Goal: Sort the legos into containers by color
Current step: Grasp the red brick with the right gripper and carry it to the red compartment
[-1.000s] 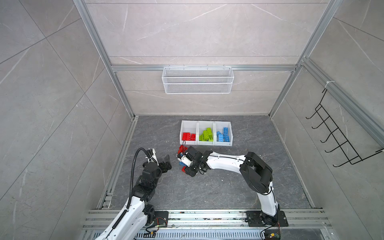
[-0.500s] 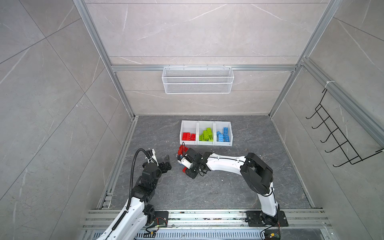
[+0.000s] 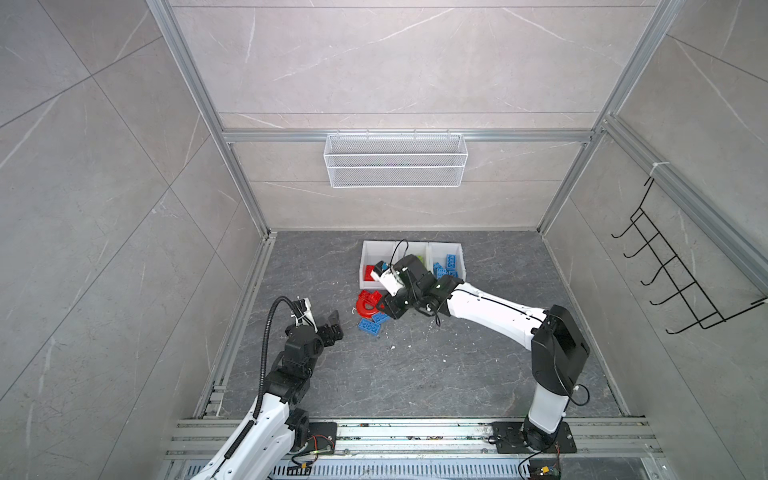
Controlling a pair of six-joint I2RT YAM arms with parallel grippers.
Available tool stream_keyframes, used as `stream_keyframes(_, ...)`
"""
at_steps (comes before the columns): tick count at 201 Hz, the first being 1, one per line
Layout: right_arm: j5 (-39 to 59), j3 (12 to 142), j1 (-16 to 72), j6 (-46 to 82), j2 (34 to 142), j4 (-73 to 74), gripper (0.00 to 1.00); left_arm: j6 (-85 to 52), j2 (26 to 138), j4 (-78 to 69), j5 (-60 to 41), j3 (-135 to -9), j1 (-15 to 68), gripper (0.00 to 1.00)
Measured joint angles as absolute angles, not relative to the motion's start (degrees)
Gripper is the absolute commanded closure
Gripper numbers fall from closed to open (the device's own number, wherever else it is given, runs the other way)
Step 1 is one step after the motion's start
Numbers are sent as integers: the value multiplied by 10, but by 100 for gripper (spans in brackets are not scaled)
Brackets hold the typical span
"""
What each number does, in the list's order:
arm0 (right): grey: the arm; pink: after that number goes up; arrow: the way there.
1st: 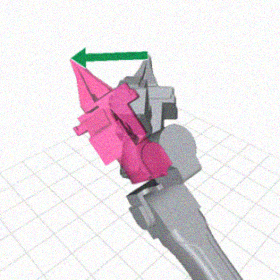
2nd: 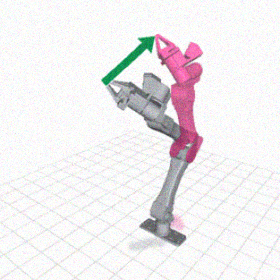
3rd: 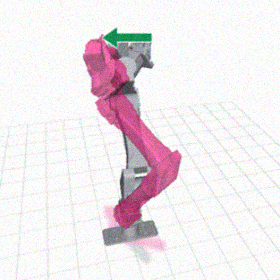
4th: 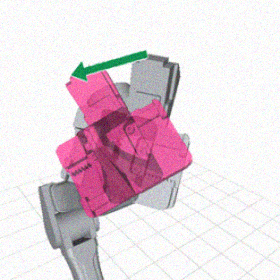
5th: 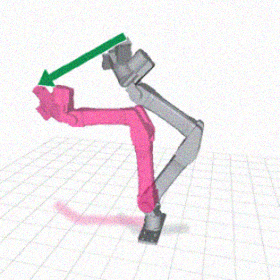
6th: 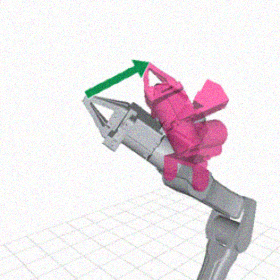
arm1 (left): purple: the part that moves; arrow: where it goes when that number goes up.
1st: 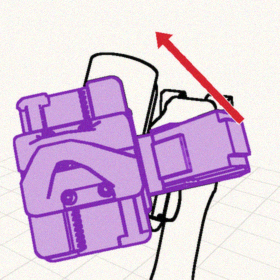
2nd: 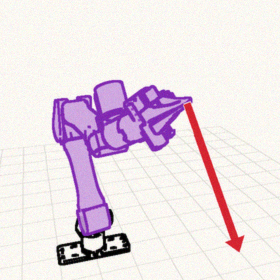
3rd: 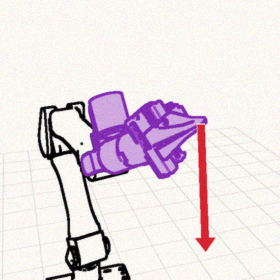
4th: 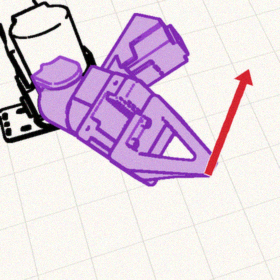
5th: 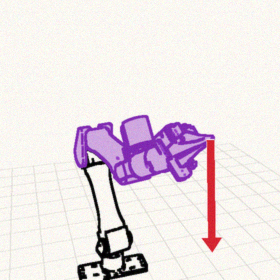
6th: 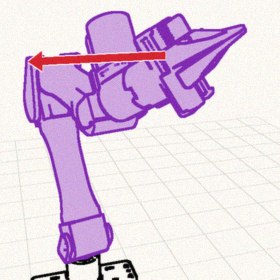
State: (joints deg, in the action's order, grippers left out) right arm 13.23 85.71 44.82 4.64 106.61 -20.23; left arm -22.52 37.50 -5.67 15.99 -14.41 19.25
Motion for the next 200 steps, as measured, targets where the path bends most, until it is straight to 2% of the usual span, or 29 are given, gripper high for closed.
stream_keyframes(30,134,945,409,65,1136,-185,84,-225,382,-60,160,-144,192,0)
stream_keyframes(96,116,1105,391,99,1278,-186,85,-225,378,-58,160,-144,192,0)
stream_keyframes(133,99,1136,373,122,1319,-186,78,-225,375,-58,160,-144,192,0)
stream_keyframes(162,85,1176,363,135,1351,-195,67,-225,378,-60,160,-144,192,0)
stream_keyframes(184,77,1227,362,141,1377,-218,47,-225,383,-61,160,-144,192,0)
stream_keyframes(200,76,1251,363,149,1384,-239,40,-225,384,-61,160,-144,192,0)
